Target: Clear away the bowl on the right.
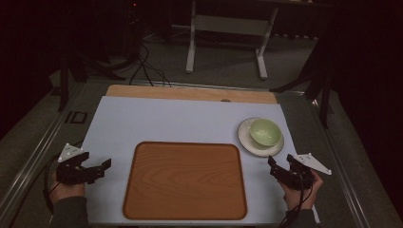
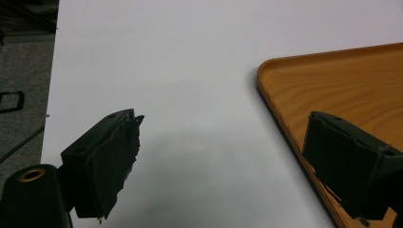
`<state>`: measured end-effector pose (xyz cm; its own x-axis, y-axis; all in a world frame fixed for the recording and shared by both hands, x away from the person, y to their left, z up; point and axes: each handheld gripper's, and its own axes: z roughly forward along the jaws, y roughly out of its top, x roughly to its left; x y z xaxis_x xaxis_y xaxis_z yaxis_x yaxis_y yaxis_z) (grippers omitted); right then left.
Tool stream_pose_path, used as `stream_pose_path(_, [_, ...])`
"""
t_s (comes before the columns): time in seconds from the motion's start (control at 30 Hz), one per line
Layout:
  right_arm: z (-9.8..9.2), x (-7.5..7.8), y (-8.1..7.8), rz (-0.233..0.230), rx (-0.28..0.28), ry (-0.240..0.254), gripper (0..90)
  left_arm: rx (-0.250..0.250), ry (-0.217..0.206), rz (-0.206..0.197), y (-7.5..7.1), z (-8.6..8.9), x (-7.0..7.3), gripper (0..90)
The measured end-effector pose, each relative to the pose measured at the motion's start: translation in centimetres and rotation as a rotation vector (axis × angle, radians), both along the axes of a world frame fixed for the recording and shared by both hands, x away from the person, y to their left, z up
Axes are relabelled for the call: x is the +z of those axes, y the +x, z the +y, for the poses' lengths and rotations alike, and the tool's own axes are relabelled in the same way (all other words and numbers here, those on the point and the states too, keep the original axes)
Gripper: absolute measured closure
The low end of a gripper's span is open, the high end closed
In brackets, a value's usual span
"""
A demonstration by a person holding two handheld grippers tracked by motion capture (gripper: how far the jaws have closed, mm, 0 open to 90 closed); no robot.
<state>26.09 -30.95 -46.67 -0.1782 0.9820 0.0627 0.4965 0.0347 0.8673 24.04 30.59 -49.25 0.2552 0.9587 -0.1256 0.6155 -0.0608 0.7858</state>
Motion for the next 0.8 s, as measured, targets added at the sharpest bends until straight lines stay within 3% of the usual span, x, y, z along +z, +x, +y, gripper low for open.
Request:
stream_pose_path(0.4, [-0.5, 0.9, 0.5, -0.022, 0.042, -0.011, 24.6, 0.001, -0.002, 0.002, 0.0, 0.0, -0.1, 11.7])
stream_pose_path(0.8, [-1.2, 1.7, 2.7, -0.028, 0.05, -0.017, 25.2, 0.001, -0.006, 0.007, 0.0, 0.0, -0.2, 11.7])
